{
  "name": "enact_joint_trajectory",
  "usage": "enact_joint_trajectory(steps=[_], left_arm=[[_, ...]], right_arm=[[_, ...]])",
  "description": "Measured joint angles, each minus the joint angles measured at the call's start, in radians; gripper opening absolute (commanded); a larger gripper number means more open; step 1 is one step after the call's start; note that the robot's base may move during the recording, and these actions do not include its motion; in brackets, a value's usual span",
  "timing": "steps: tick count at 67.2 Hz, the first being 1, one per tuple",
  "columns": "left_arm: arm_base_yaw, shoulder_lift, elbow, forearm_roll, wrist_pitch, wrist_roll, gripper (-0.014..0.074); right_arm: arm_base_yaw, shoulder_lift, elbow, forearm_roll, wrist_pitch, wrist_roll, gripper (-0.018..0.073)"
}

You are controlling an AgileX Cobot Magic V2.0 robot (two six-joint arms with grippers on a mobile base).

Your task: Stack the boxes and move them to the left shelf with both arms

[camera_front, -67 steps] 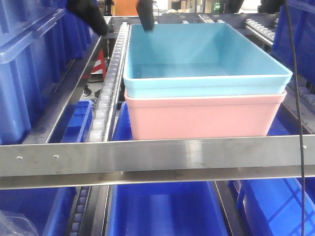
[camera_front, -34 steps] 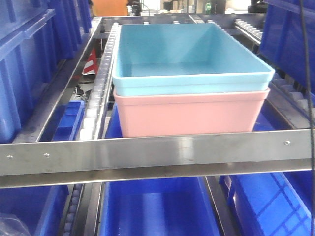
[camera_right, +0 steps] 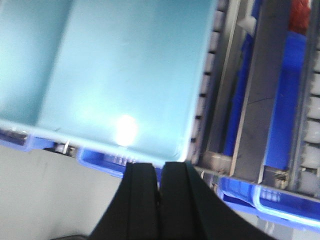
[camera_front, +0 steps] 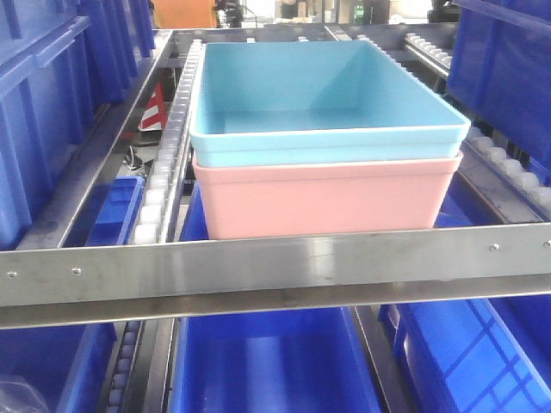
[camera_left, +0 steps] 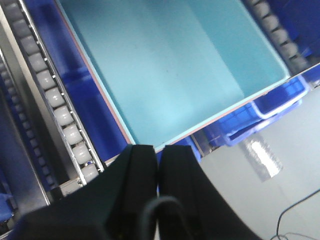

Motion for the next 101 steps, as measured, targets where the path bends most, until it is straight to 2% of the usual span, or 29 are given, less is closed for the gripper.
enact_joint_trajectory(steps=[12,38,47,57,63,101], left_arm=[[0.000,-0.286,0.201,0.013,-0.091,0.005,-0.0001],[-0.002,-0.802,0.684,0.007,-0.269,0.118,-0.0001],[-0.002,-0.923,0.856,0.006,-0.402,0.183,-0.0001],[-0.002,-0.968,1.000,0.006,-0.566,0.204,-0.0002],[-0.002,-0.968,1.045,0.006,-0.616,0.207,-0.0002],[-0.002,-0.968,1.098,0.006,-0.641,0.207,-0.0003]], right_arm=[[0.059,-0.250,0.181,0.011,-0.035,0.000,0.0055],[0.059,-0.723,0.490,0.032,-0.067,0.000,0.0055],[0.059,-0.846,0.626,0.032,-0.141,0.000,0.0055],[0.059,-0.927,0.762,0.032,-0.241,-0.001,0.0055],[0.059,-0.930,0.793,0.032,-0.273,-0.001,0.0055],[0.059,-0.932,0.802,0.032,-0.295,-0.001,0.0055]])
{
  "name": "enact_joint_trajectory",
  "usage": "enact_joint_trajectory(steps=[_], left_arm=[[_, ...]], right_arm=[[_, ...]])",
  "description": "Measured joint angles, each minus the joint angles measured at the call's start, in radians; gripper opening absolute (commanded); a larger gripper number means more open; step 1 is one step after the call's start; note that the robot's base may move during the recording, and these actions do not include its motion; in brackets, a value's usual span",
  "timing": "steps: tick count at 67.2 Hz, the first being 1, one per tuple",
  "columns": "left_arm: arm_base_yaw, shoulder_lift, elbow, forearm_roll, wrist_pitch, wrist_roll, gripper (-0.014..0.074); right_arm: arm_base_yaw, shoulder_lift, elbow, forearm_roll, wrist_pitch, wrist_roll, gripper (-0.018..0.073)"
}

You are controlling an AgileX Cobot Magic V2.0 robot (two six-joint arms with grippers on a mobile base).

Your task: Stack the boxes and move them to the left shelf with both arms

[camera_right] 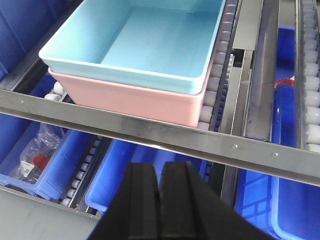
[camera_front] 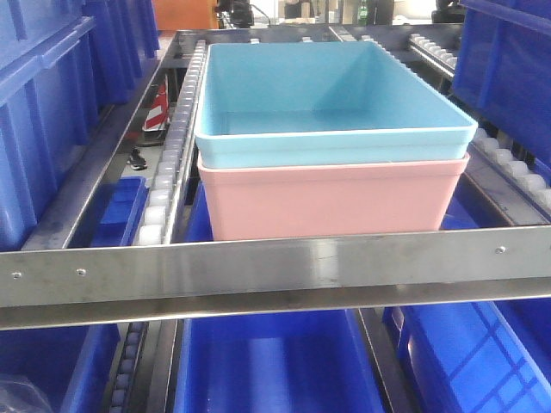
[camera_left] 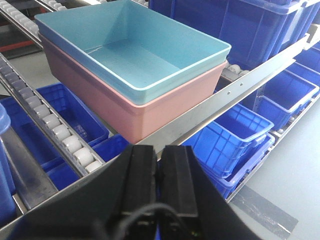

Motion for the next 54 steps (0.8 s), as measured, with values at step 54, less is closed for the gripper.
enact_joint_trajectory(steps=[54], left_arm=[[0.700,-0.279,0.273,-0.379,-0.130,0.199,-0.0003]], right_arm=[[0.000,0.000,0.002,0.001,-0.002,0.000,0.0055]])
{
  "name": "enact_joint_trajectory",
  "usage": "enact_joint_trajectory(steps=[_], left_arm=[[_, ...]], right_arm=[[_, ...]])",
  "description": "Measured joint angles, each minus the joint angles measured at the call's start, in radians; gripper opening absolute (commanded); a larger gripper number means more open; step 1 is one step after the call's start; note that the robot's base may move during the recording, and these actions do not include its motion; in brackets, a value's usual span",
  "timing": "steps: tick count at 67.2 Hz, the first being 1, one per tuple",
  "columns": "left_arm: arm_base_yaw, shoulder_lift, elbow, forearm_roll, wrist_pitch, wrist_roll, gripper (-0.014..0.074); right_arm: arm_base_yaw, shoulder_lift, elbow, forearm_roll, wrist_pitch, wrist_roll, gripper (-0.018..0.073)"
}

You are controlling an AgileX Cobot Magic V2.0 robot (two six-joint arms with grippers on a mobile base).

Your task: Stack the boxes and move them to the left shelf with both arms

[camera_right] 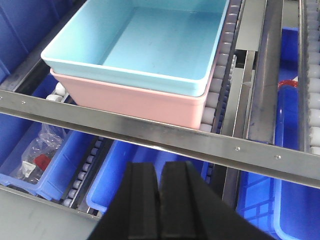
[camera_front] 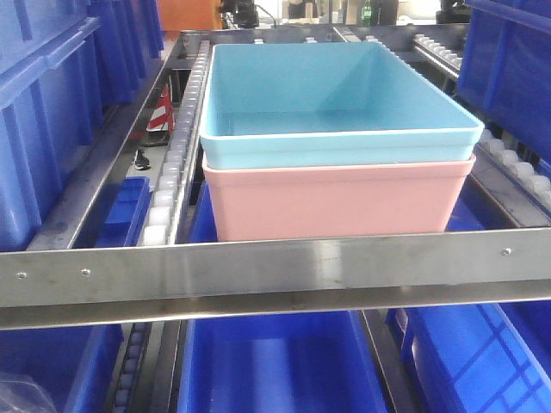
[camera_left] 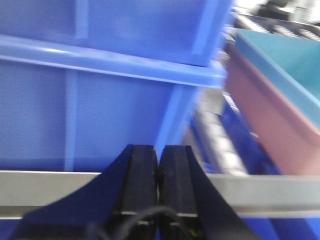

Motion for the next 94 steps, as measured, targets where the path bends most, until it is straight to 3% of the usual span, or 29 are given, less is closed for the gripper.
enact_joint_trajectory(steps=[25,36,94], left_arm=[[0.133,0.000,0.000,0.015,-0.052,0.000,-0.0003],[0.135,0.000,0.000,0.079,-0.107,0.002,-0.0003],[0.135,0.000,0.000,0.086,-0.108,0.002,-0.0003]], right_arm=[[0.000,0.000,0.000,0.000,0.000,0.000,0.0055],[0.000,0.000,0.000,0.000,0.000,0.000,0.0055],[-0.002,0.000,0.002,-0.017,-0.015,0.000,0.0055]])
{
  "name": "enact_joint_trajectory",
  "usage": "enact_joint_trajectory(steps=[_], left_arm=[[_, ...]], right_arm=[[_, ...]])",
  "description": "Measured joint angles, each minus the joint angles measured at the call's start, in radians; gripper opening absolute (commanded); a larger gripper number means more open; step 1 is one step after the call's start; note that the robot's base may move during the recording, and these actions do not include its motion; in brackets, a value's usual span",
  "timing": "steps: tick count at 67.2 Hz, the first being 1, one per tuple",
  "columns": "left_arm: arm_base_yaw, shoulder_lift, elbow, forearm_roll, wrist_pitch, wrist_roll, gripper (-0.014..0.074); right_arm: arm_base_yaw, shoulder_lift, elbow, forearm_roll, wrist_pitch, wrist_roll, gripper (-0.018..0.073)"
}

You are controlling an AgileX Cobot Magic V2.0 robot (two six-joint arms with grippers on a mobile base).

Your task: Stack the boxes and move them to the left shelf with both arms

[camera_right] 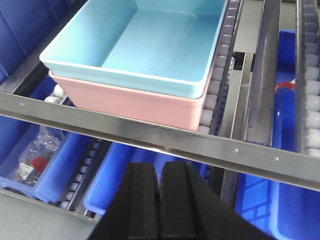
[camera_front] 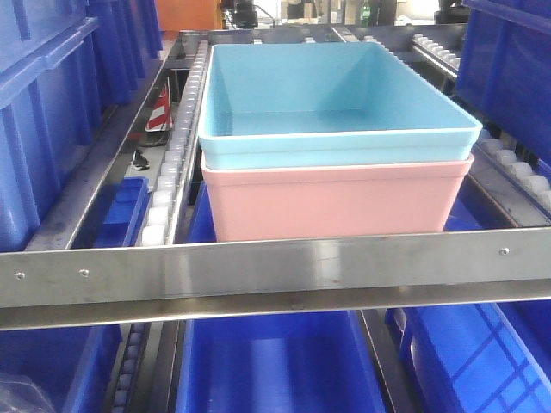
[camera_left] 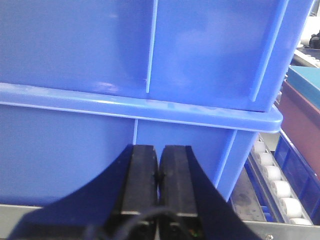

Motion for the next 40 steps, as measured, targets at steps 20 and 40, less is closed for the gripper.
enact_joint_trajectory(steps=[20,40], left_arm=[[0.000,0.000,0.000,0.000,0.000,0.000,-0.0003],[0.000,0.000,0.000,0.000,0.000,0.000,-0.0003]], right_arm=[[-0.196,-0.063,0.189,-0.093,-0.274,-0.002,0.0055],[-0.294,-0.297,0.394,-0.098,-0.402,-0.002,0.0055]])
